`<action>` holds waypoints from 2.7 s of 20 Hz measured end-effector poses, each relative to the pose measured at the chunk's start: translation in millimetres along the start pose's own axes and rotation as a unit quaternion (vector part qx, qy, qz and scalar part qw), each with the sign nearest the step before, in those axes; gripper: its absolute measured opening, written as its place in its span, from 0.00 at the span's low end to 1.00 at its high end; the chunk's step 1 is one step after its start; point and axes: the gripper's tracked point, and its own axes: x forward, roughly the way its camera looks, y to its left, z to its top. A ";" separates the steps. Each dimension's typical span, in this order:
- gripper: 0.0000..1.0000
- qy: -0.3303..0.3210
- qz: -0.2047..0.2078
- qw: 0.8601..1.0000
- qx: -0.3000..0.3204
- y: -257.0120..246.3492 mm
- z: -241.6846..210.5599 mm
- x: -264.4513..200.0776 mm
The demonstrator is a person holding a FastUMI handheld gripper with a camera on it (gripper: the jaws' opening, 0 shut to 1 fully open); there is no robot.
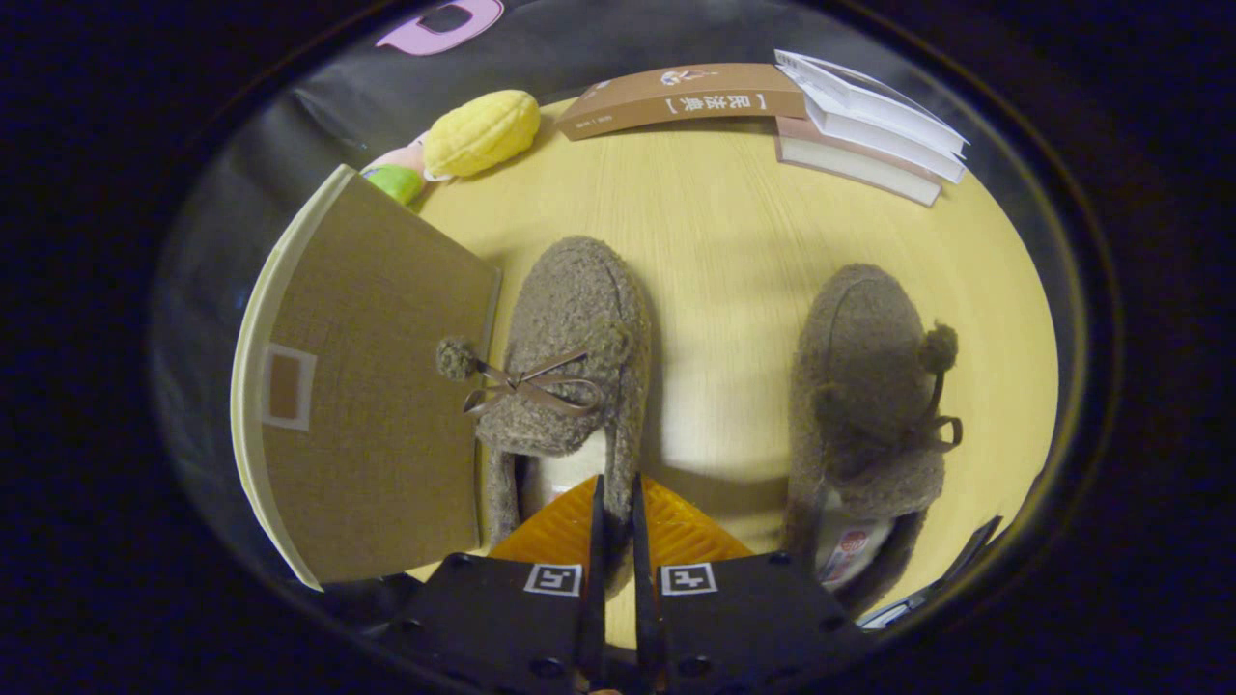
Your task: Open the storage box then place both shoes into the box .Put the left shoe in first, then the right shoe, with the right side of both shoes facing outward in a uniform manner.
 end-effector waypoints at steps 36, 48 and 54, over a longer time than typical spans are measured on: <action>0.05 -0.069 0.236 0.960 0.134 177.8 49.3 -152.6; 0.05 -0.015 0.140 0.982 0.122 236.6 24.7 -19.9; 0.05 -0.011 0.109 0.988 0.110 250.8 16.5 4.0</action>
